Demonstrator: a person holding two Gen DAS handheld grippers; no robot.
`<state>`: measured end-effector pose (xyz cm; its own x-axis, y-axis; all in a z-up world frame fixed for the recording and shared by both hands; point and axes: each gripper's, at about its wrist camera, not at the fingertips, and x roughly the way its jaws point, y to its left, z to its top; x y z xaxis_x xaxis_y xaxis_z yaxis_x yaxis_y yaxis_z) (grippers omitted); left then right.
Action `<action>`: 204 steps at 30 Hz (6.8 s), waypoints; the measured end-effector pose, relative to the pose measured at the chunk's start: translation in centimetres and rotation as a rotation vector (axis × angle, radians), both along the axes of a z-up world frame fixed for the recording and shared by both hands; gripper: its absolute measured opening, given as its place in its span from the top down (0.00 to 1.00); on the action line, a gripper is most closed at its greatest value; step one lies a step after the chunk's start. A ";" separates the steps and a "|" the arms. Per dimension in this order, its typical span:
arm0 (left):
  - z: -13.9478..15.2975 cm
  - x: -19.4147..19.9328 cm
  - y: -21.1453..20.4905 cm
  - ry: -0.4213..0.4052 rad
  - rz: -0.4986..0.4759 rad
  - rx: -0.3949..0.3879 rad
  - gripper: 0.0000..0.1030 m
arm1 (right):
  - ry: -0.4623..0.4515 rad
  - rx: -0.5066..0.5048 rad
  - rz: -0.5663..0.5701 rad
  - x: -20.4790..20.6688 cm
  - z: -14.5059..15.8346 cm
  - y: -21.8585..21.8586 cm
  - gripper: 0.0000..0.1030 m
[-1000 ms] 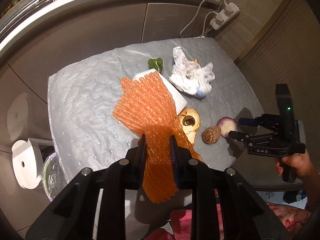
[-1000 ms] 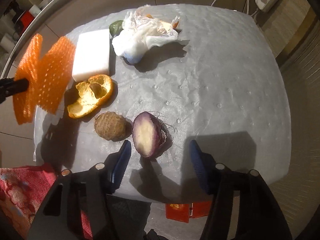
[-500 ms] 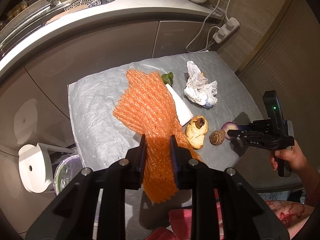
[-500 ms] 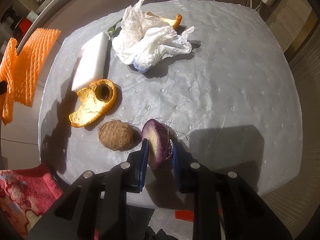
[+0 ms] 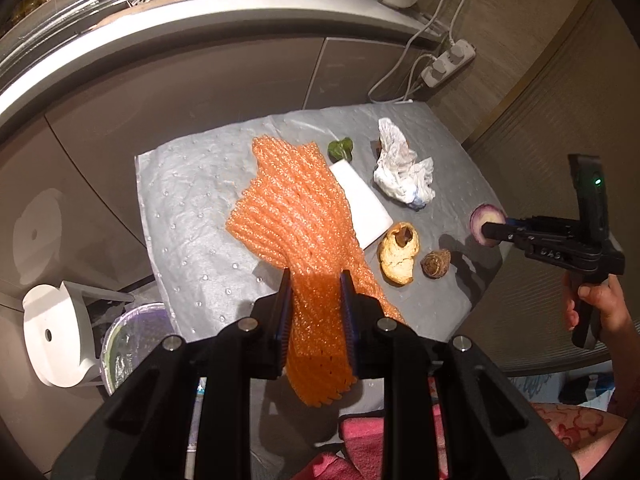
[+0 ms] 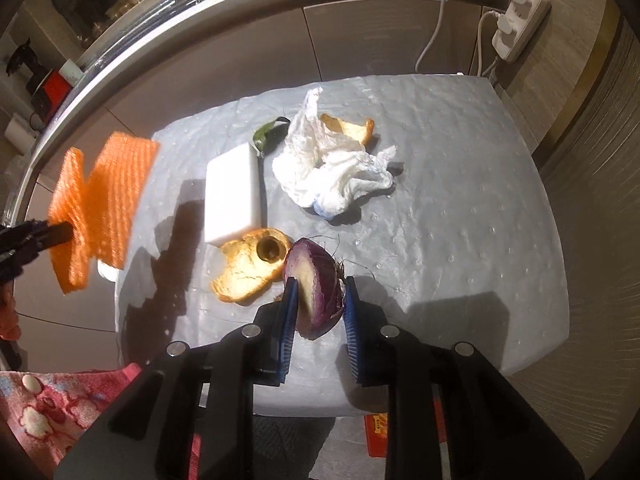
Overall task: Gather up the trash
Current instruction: 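Grasp the purple onion half with the right gripper while the left gripper lifts the net, then carry the onion over the bin and open the right gripper while the left gripper carries the net, then lower the foam net into the bin and open the left gripper, then grasp the second orange foam net on the pad with the left gripper, then grasp the white foam block with the right gripper while the left gripper lifts the net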
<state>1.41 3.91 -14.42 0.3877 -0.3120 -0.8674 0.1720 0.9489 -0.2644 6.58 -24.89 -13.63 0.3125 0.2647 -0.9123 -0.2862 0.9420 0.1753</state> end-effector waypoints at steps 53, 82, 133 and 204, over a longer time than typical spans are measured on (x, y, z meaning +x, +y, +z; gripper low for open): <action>-2.3 -2.0 4.3 0.080 0.093 -0.018 0.85 | 0.015 0.029 0.189 -2.6 1.7 7.5 0.78; -5.4 -15.0 23.5 0.126 0.351 0.194 0.85 | 0.141 -0.015 0.719 -11.9 -9.7 40.8 0.78; -18.3 -10.5 16.7 0.242 0.038 0.247 0.23 | -0.029 -0.069 0.113 -9.6 2.3 22.0 0.23; -3.6 -5.7 13.9 0.121 0.350 0.063 0.81 | 0.072 -0.207 0.188 6.6 -7.9 16.2 0.42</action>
<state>-4.30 17.81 -18.02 0.3546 -0.1238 -0.9268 -0.1946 0.9597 -0.2026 13.16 -8.71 -21.49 0.2085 0.1173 -0.9710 -0.4531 0.8914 0.0104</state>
